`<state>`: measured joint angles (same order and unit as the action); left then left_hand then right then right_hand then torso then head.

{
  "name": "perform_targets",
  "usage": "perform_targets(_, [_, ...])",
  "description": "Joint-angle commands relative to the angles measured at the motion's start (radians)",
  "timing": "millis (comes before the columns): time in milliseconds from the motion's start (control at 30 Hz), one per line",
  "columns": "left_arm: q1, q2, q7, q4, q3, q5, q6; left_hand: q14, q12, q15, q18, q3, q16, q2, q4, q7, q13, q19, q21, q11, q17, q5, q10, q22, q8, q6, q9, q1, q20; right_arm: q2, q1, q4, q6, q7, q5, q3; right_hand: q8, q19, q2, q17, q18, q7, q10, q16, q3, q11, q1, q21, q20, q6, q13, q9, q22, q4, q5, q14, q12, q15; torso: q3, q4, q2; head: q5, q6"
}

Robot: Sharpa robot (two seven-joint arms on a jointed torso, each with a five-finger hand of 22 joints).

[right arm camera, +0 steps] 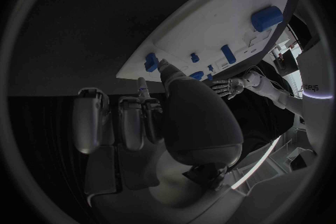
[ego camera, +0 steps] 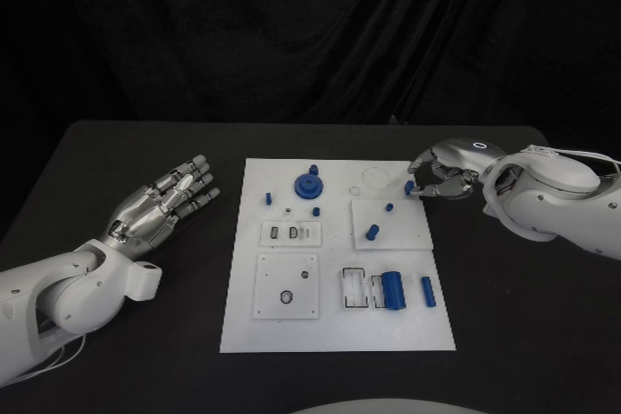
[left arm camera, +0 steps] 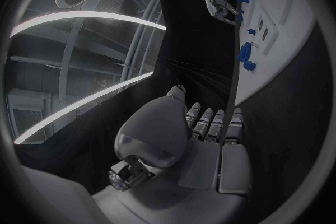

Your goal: Assemble the parts on the task board

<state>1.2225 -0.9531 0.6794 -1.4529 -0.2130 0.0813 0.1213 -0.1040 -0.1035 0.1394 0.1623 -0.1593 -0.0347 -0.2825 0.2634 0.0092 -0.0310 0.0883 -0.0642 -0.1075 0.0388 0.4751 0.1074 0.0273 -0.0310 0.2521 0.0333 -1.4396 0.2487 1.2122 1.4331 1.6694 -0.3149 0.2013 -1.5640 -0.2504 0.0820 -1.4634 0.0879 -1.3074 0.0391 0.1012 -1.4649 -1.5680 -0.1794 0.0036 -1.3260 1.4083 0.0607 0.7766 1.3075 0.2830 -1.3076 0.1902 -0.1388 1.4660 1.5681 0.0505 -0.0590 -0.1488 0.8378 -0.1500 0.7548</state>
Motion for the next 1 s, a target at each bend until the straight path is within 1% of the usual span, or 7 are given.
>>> perform_targets(33, [-0.001, 0.002, 0.106, -0.001, 0.001, 0.0, 0.012, -0.001, -0.007, 0.006, 0.018, 0.006, -0.001, -0.001, 0.0, 0.003, 0.001, 0.001, 0.001, -0.001, 0.001, 0.007, -0.007, 0.0, -0.005, -0.002, 0.001, -0.013, 0.006, -0.004, -0.005, -0.004, 0.015, 0.021, -0.003, 0.0, -0.004, -0.01, -0.002, -0.259, 0.005, 0.0, -0.106, 0.002, 0.002, 0.008, -0.01, -0.004, 0.002, 0.011, 0.263, -0.001, -0.19, -0.003, -0.005, 0.103, 0.003, -0.002, -0.0005, 0.0005, 0.0, 0.001, 0.002])
perform_targets(267, [-0.001, 0.001, 0.103, 0.0, 0.001, 0.0, 0.014, -0.001, -0.007, 0.006, 0.018, 0.006, 0.0, -0.001, 0.0, 0.003, 0.001, 0.001, 0.001, -0.001, 0.001, 0.007, -0.007, 0.0, -0.005, -0.002, 0.001, -0.013, 0.006, -0.013, -0.013, -0.013, 0.027, 0.024, -0.003, 0.0, -0.003, -0.007, -0.001, -0.257, 0.006, 0.0, -0.106, 0.005, 0.002, 0.008, -0.014, -0.008, 0.002, 0.014, 0.263, 0.0, -0.189, -0.005, -0.008, 0.102, 0.003, -0.002, -0.0007, 0.0013, 0.0, 0.004, 0.003])
perform_targets(467, [-0.001, 0.001, 0.101, 0.001, 0.001, 0.0, 0.015, -0.001, -0.007, 0.006, 0.018, 0.006, 0.0, -0.001, -0.001, 0.003, 0.001, 0.0, 0.001, -0.001, 0.001, 0.008, -0.007, 0.0, -0.005, -0.003, 0.001, -0.014, 0.006, -0.019, -0.021, -0.018, 0.03, 0.023, -0.003, 0.0, 0.009, -0.005, -0.003, -0.254, 0.007, 0.0, -0.106, 0.008, 0.004, 0.008, -0.024, -0.014, 0.003, 0.04, 0.263, 0.009, -0.188, -0.007, -0.019, 0.1, 0.003, -0.002, -0.0001, 0.0, 0.0, 0.003, 0.006])
perform_targets(533, [-0.001, 0.002, 0.101, 0.002, 0.001, 0.0, 0.016, -0.001, -0.007, 0.006, 0.018, 0.006, 0.0, -0.001, -0.001, 0.003, 0.001, 0.0, 0.001, -0.001, 0.001, 0.008, -0.007, 0.0, -0.005, -0.003, 0.001, -0.014, 0.006, -0.022, -0.023, -0.02, 0.029, 0.023, -0.005, 0.0, 0.015, -0.005, -0.004, -0.253, 0.008, 0.0, -0.106, 0.01, 0.004, 0.008, -0.031, -0.016, 0.002, 0.053, 0.263, 0.017, -0.187, -0.009, -0.039, 0.1, 0.003, -0.002, -0.0004, -0.0002, 0.0, 0.004, 0.007])
perform_targets(700, [-0.001, 0.002, 0.1, 0.003, 0.001, 0.0, 0.017, -0.001, -0.007, 0.006, 0.018, 0.007, 0.0, -0.001, -0.001, 0.003, 0.001, 0.0, 0.002, -0.002, 0.001, 0.008, -0.007, 0.0, -0.004, -0.003, 0.001, -0.014, 0.006, -0.028, -0.025, -0.025, 0.027, 0.022, -0.011, 0.0, 0.039, -0.004, -0.008, -0.251, 0.008, -0.005, -0.106, 0.012, -0.003, 0.004, -0.052, -0.021, -0.001, 0.091, 0.263, 0.055, -0.188, -0.02, -0.135, 0.099, 0.003, 0.001, -0.0006, 0.0006, 0.0, 0.005, 0.008])
perform_targets(833, [-0.001, 0.003, 0.099, 0.005, 0.001, 0.0, 0.017, -0.001, -0.007, 0.006, 0.018, 0.007, 0.0, -0.001, -0.001, 0.003, 0.001, 0.0, 0.002, -0.002, 0.001, 0.008, -0.007, 0.0, -0.004, -0.003, 0.001, -0.014, 0.006, -0.034, -0.026, -0.031, 0.024, 0.02, -0.013, 0.0, 0.048, -0.004, -0.011, -0.25, 0.009, -0.008, -0.106, 0.013, -0.008, 0.001, -0.059, -0.023, -0.003, 0.103, 0.263, 0.074, -0.189, -0.026, -0.163, 0.099, 0.003, 0.003, -0.0009, 0.0009, 0.0, 0.005, 0.009])
perform_targets(1000, [-0.001, 0.004, 0.098, 0.006, 0.001, 0.0, 0.019, 0.0, -0.007, 0.006, 0.018, 0.008, 0.0, -0.001, -0.002, 0.004, 0.001, 0.0, 0.002, -0.002, 0.001, 0.009, -0.008, 0.0, -0.004, -0.004, 0.001, -0.015, 0.007, -0.042, -0.027, -0.037, 0.012, 0.017, -0.014, 0.0, 0.054, -0.005, -0.015, -0.25, 0.009, -0.01, -0.106, 0.014, -0.011, 0.0, -0.062, -0.024, -0.004, 0.11, 0.263, 0.086, -0.189, -0.027, -0.173, 0.099, 0.003, 0.005, -0.0006, 0.0003, 0.0, 0.005, 0.01])
